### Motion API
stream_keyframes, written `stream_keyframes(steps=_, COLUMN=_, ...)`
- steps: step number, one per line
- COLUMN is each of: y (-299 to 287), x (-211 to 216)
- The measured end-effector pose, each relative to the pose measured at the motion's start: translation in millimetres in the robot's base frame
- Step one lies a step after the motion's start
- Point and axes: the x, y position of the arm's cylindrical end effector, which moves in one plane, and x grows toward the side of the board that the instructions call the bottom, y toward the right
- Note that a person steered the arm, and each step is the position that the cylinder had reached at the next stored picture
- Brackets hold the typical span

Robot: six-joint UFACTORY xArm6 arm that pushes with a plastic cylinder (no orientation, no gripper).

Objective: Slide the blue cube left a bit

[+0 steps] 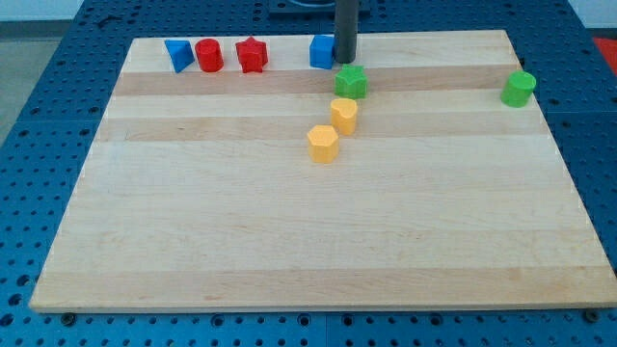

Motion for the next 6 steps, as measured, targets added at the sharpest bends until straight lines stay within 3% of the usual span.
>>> stream_keyframes(steps=3, y=13.7, x=-18.3)
stream_keyframes(steps=6, y=-12.4, x=-17.5)
